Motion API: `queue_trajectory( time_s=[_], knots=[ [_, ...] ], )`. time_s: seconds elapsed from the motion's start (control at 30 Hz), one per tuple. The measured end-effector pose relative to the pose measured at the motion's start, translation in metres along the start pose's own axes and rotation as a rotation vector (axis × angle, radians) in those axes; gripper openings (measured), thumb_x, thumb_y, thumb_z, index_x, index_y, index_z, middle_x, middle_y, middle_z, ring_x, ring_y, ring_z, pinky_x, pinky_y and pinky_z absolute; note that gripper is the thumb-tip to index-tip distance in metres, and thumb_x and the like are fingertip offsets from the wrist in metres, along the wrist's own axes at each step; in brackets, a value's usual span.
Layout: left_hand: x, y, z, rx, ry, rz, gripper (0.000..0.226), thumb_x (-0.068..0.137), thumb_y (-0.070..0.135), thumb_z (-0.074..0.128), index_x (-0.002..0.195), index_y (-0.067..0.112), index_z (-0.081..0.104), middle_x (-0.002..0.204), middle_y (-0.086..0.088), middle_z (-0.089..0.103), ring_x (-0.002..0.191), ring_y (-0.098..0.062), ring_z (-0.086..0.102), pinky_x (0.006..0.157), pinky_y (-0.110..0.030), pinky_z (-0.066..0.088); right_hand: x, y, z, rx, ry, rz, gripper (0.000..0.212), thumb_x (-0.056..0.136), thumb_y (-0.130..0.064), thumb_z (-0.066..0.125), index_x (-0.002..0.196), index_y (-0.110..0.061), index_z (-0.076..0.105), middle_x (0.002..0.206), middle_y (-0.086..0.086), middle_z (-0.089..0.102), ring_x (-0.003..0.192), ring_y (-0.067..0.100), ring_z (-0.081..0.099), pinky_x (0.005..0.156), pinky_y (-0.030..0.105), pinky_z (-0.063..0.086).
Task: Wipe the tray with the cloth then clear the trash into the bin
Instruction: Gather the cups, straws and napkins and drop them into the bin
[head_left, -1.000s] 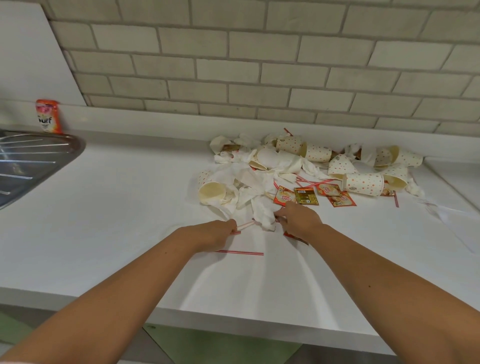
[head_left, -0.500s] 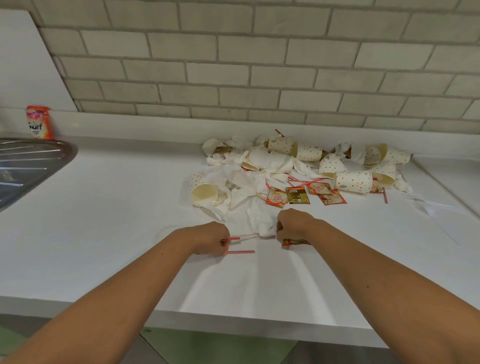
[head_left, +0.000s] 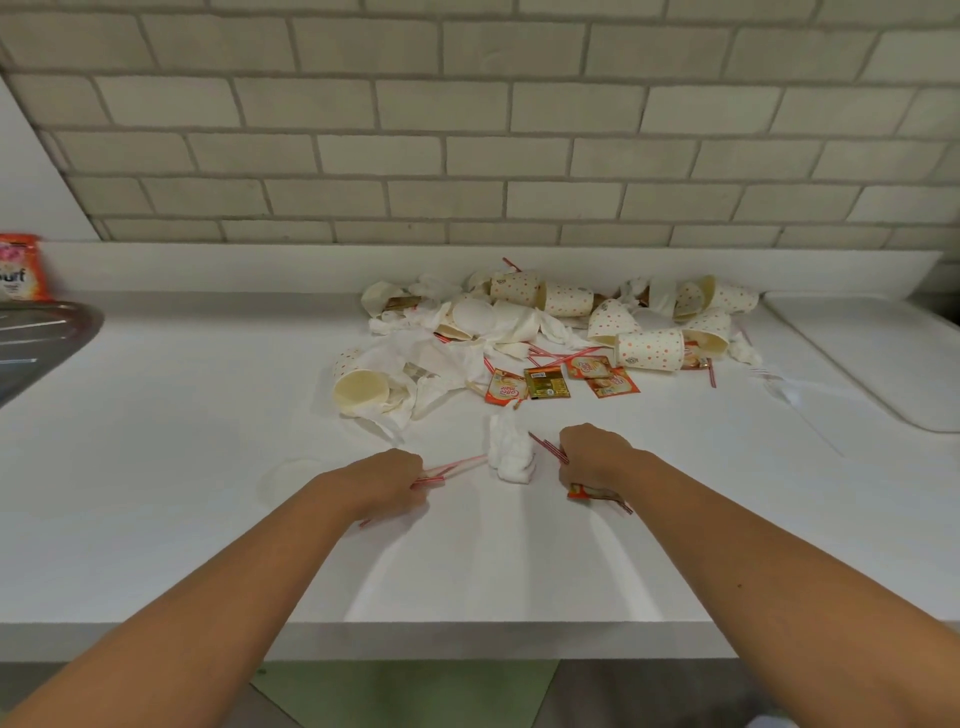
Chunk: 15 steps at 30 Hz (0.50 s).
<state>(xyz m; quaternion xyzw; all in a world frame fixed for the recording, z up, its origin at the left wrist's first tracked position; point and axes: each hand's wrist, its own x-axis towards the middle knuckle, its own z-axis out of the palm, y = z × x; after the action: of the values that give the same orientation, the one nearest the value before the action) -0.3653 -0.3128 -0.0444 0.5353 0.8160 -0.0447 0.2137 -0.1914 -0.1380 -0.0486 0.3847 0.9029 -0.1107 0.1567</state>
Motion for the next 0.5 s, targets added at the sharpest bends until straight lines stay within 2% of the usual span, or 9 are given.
queue_trajectory(
  time_s=[0.13,0.23,0.33,0.4,0.5],
  knots=[
    [0.003,0.023,0.0,-0.01,0.106,-0.005,0.016,0.097,0.023,0.037,0.086,0.012,0.037,0.071,0.003,0.04,0.059,-0.011,0.039,0.051,-0.024,0.027,-0.011,0.022,0.005,0.032,0.035,0.036,0.008,0.09,-0.016,0.053,0.092,-0.014,0.045,0.072,-0.004,0.042,0.08,0.018,0.051,0.053,0.019,0.033],
    [0.009,0.042,-0.003,-0.032,0.24,-0.012,0.007,0.097,0.015,0.035,0.099,0.008,0.036,0.068,0.002,0.039,0.066,-0.019,0.045,0.051,-0.028,0.03,-0.022,0.042,0.008,0.073,0.045,0.071,0.006,0.091,-0.015,0.051,0.091,-0.013,0.045,0.072,-0.003,0.043,0.079,0.018,0.051,0.053,0.019,0.033],
    [0.015,0.062,-0.006,-0.099,0.337,-0.047,0.022,0.096,0.009,0.032,0.117,0.006,0.037,0.071,0.0,0.044,0.071,-0.022,0.048,0.06,-0.031,0.035,-0.033,0.064,0.011,0.192,0.018,0.093,0.007,0.091,-0.016,0.052,0.093,-0.011,0.047,0.084,0.001,0.049,0.081,0.019,0.05,0.054,0.02,0.034],
    [0.018,0.081,-0.006,-0.107,0.362,-0.041,0.032,0.095,0.006,0.032,0.126,0.006,0.036,0.084,-0.008,0.053,0.075,-0.025,0.051,0.062,-0.031,0.036,-0.041,0.08,0.013,0.296,0.008,0.095,0.011,0.09,-0.018,0.054,0.096,-0.01,0.051,0.094,0.004,0.051,0.082,0.017,0.049,0.058,0.021,0.035],
    [0.023,0.12,-0.003,-0.116,0.34,0.008,0.036,0.097,0.008,0.031,0.133,0.008,0.034,0.109,-0.016,0.059,0.092,-0.028,0.059,0.066,-0.03,0.039,-0.058,0.106,0.014,0.406,0.01,0.099,0.007,0.09,-0.015,0.053,0.087,-0.009,0.051,0.092,0.004,0.052,0.076,0.014,0.047,0.057,0.018,0.034]
  ],
)
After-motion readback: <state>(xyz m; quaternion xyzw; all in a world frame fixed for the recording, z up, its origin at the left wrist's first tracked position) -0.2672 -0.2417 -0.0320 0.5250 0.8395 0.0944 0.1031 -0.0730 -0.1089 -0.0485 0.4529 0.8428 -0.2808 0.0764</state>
